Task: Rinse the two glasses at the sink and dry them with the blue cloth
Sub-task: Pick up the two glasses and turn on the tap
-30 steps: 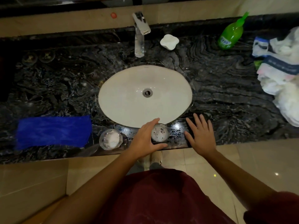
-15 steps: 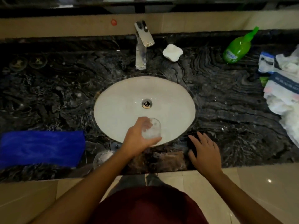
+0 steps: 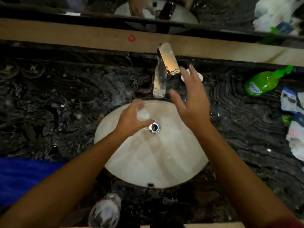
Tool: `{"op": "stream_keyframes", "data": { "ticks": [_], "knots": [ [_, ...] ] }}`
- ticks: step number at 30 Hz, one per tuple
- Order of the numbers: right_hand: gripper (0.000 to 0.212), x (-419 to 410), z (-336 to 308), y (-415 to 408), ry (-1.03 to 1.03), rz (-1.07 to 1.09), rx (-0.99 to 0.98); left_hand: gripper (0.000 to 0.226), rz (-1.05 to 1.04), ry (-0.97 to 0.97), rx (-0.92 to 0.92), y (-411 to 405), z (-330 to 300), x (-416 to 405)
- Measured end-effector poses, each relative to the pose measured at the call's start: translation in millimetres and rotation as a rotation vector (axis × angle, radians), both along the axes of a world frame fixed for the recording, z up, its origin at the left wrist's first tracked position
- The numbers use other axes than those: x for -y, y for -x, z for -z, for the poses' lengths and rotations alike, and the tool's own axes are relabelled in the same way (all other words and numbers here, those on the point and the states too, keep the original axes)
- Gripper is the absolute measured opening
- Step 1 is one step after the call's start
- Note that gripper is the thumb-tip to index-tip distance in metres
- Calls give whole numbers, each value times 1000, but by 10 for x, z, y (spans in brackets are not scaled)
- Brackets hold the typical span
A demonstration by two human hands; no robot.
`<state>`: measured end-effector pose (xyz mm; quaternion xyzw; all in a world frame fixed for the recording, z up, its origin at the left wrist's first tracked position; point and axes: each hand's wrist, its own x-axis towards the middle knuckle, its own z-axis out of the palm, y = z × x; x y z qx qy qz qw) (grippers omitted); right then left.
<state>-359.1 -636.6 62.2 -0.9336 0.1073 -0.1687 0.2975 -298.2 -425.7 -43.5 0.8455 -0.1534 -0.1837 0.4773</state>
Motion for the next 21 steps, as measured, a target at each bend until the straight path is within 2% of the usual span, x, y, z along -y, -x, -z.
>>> {"op": "stream_keyframes", "data": {
  "ticks": [5, 10, 14, 18, 21],
  "knots": [
    [54, 201, 208, -543, 27, -131, 94, 76, -25, 16, -20, -68, 118, 193],
    [50, 389, 466, -682, 38, -160, 142, 83, -37, 7, -7, -107, 181, 329],
    [49, 468, 601, -774, 41, -213, 258, 77, -55, 12, -27, -131, 252, 400],
    [58, 351, 678, -841, -10, -186, 329, 71, -72, 11, -9, -145, 276, 459],
    [63, 200, 648, -860, -150, -196, 362, 72, -91, 28, -5, -152, 262, 491]
  ]
}}
